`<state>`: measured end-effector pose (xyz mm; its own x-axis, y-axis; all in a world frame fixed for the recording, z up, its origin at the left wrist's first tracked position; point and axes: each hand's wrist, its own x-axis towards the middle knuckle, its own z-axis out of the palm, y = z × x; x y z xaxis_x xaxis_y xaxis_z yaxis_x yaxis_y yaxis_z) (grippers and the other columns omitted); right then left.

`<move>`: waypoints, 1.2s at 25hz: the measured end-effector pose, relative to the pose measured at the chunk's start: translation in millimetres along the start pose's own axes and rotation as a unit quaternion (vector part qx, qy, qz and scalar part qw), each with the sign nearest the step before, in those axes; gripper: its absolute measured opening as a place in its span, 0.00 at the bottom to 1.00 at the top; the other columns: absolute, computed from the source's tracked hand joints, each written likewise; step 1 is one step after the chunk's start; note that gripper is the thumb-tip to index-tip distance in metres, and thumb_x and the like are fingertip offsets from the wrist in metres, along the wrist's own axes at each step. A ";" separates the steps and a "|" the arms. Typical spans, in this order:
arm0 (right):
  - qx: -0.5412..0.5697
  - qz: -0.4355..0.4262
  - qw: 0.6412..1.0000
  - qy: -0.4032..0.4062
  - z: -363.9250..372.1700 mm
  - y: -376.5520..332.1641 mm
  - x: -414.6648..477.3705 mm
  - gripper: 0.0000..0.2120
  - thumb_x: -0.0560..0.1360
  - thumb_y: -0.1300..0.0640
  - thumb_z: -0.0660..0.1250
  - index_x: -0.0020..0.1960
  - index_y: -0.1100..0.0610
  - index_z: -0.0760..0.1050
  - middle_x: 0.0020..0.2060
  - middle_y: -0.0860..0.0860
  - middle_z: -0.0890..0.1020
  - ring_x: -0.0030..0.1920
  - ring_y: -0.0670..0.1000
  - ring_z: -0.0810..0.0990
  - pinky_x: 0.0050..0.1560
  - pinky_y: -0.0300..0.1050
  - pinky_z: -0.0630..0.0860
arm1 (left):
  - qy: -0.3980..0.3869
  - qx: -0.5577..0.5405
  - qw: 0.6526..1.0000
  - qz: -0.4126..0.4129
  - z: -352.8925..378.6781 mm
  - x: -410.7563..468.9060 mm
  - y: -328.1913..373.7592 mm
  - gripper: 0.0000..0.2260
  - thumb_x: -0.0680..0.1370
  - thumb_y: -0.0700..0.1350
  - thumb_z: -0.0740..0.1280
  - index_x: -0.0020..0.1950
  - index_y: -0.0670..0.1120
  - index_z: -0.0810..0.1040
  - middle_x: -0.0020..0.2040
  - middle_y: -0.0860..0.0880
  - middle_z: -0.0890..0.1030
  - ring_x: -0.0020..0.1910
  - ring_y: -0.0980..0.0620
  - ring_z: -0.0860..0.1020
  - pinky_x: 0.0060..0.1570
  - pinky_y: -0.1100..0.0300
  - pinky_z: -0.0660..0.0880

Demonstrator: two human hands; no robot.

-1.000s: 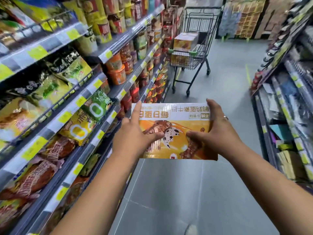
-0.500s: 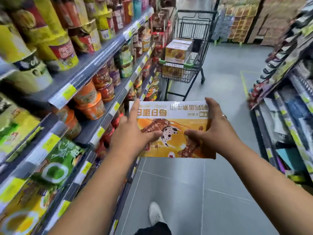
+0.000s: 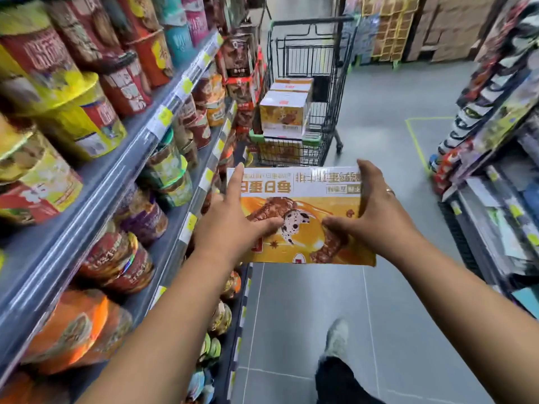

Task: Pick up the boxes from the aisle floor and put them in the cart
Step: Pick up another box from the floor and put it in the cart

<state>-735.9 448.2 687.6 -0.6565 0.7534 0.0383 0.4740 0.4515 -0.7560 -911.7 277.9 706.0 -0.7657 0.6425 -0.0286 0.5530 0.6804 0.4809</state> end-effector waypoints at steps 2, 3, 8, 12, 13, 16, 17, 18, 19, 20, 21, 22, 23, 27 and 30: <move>0.007 -0.001 1.000 -0.005 1.8 9.0 61.5 0.55 0.60 0.46 0.81 0.75 0.43 0.49 0.66 0.54 0.72 0.67 0.55 0.70 0.63 0.51 0.70 | 0.008 0.004 1.000 -0.009 9.7 56.2 11.7 0.53 0.62 0.71 0.72 0.77 0.65 0.42 0.65 0.42 0.72 0.61 0.40 0.75 0.58 0.47 0.75; 0.006 -0.003 1.000 -0.014 1.6 11.2 91.3 0.54 0.60 0.46 0.80 0.75 0.42 0.49 0.66 0.55 0.73 0.66 0.56 0.70 0.63 0.51 0.70 | 0.010 0.008 1.000 -0.013 12.8 82.4 18.5 0.53 0.62 0.71 0.72 0.77 0.65 0.42 0.66 0.42 0.72 0.61 0.40 0.75 0.59 0.47 0.74; -0.008 -0.021 0.999 -0.035 -6.5 16.0 224.2 0.54 0.60 0.43 0.80 0.74 0.40 0.47 0.68 0.53 0.71 0.65 0.56 0.72 0.63 0.52 0.72 | 0.012 0.005 0.999 -0.037 16.8 199.7 50.1 0.53 0.63 0.71 0.72 0.77 0.64 0.42 0.67 0.42 0.72 0.61 0.41 0.75 0.54 0.50 0.75; -0.012 -0.020 0.998 -0.058 -1.5 15.5 322.2 0.53 0.61 0.44 0.80 0.74 0.40 0.48 0.67 0.54 0.72 0.63 0.56 0.73 0.60 0.49 0.71 | 0.014 0.004 0.999 -0.049 23.9 289.6 60.3 0.53 0.64 0.70 0.72 0.78 0.63 0.42 0.67 0.42 0.71 0.62 0.41 0.75 0.54 0.51 0.74; -0.014 -0.018 0.998 -0.059 3.9 17.0 348.1 0.52 0.61 0.45 0.80 0.74 0.40 0.49 0.66 0.54 0.72 0.63 0.56 0.73 0.60 0.48 0.71 | 0.013 -0.001 0.999 -0.051 27.0 317.4 58.8 0.53 0.64 0.69 0.73 0.78 0.63 0.43 0.67 0.42 0.71 0.62 0.41 0.75 0.54 0.51 0.73; -0.016 -0.004 0.998 -0.057 23.1 22.7 422.0 0.52 0.62 0.46 0.80 0.74 0.42 0.49 0.66 0.54 0.71 0.64 0.56 0.72 0.60 0.47 0.70 | 0.001 -0.012 0.999 -0.050 40.3 398.5 52.2 0.53 0.64 0.68 0.74 0.78 0.62 0.44 0.68 0.42 0.70 0.64 0.41 0.73 0.56 0.51 0.72; -0.019 0.002 0.998 -0.056 30.4 24.6 446.1 0.52 0.62 0.46 0.80 0.74 0.42 0.49 0.67 0.54 0.71 0.64 0.56 0.72 0.60 0.48 0.70 | -0.003 -0.016 0.999 -0.048 45.5 425.6 49.5 0.53 0.64 0.68 0.74 0.78 0.62 0.44 0.69 0.43 0.70 0.65 0.41 0.72 0.57 0.51 0.72; -0.026 0.005 0.998 -0.054 36.1 26.3 461.9 0.53 0.62 0.45 0.80 0.75 0.43 0.49 0.67 0.54 0.71 0.65 0.56 0.71 0.60 0.48 0.70 | -0.009 -0.019 0.999 -0.045 48.9 444.3 46.3 0.53 0.63 0.68 0.74 0.78 0.62 0.44 0.70 0.43 0.69 0.65 0.41 0.72 0.59 0.50 0.72; -0.032 0.015 0.998 -0.050 44.6 28.7 489.7 0.53 0.61 0.45 0.80 0.75 0.44 0.49 0.67 0.55 0.71 0.65 0.56 0.71 0.60 0.48 0.70 | -0.018 -0.020 0.999 -0.039 53.4 477.4 43.2 0.53 0.63 0.68 0.74 0.78 0.62 0.44 0.70 0.43 0.69 0.65 0.42 0.72 0.59 0.49 0.73; -0.037 0.027 0.998 -0.051 53.4 30.5 512.9 0.53 0.61 0.45 0.80 0.75 0.44 0.49 0.67 0.55 0.71 0.65 0.56 0.71 0.60 0.48 0.70 | -0.032 -0.015 0.999 -0.041 57.7 505.9 38.7 0.53 0.63 0.69 0.74 0.77 0.62 0.44 0.69 0.44 0.70 0.64 0.42 0.73 0.59 0.49 0.73; -0.038 0.034 0.997 -0.050 61.2 31.5 534.9 0.53 0.61 0.45 0.80 0.75 0.45 0.49 0.67 0.55 0.71 0.66 0.56 0.70 0.60 0.49 0.70 | -0.041 -0.006 0.998 -0.037 60.1 533.5 37.1 0.54 0.62 0.69 0.73 0.77 0.62 0.43 0.69 0.44 0.71 0.63 0.41 0.74 0.57 0.50 0.74; -0.038 0.044 0.997 -0.045 66.8 31.9 555.3 0.53 0.62 0.44 0.80 0.74 0.45 0.49 0.67 0.55 0.71 0.66 0.56 0.70 0.59 0.49 0.71 | -0.050 0.001 0.998 -0.030 61.7 560.0 38.3 0.54 0.62 0.69 0.73 0.77 0.62 0.43 0.68 0.43 0.72 0.62 0.41 0.74 0.57 0.50 0.74; -0.036 0.061 0.997 -0.042 72.4 34.9 574.6 0.52 0.62 0.44 0.80 0.74 0.45 0.50 0.67 0.55 0.71 0.65 0.56 0.71 0.58 0.50 0.71 | -0.061 0.007 0.998 -0.027 64.6 584.4 38.3 0.54 0.62 0.69 0.74 0.77 0.62 0.43 0.67 0.43 0.72 0.62 0.41 0.75 0.56 0.50 0.74; -0.032 0.106 0.992 -0.063 92.9 51.1 637.0 0.49 0.62 0.46 0.80 0.71 0.44 0.51 0.63 0.54 0.74 0.62 0.56 0.73 0.55 0.49 0.73 | -0.095 0.037 0.994 -0.033 82.1 657.0 38.4 0.51 0.63 0.67 0.75 0.75 0.63 0.44 0.66 0.42 0.72 0.60 0.40 0.76 0.56 0.49 0.75; -0.008 0.122 0.989 -0.080 103.8 67.1 687.5 0.46 0.62 0.48 0.80 0.69 0.47 0.54 0.59 0.53 0.76 0.61 0.55 0.73 0.53 0.46 0.71 | -0.126 -0.020 0.991 -0.050 102.1 708.3 29.6 0.48 0.62 0.64 0.77 0.70 0.67 0.46 0.65 0.46 0.74 0.58 0.42 0.77 0.57 0.47 0.76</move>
<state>-1216.3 946.7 595.4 -0.6053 0.7564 -0.2479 0.6378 0.2745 -0.7196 -1404.1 789.1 610.5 -0.7075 0.6431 -0.2930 0.4608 0.7341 0.4987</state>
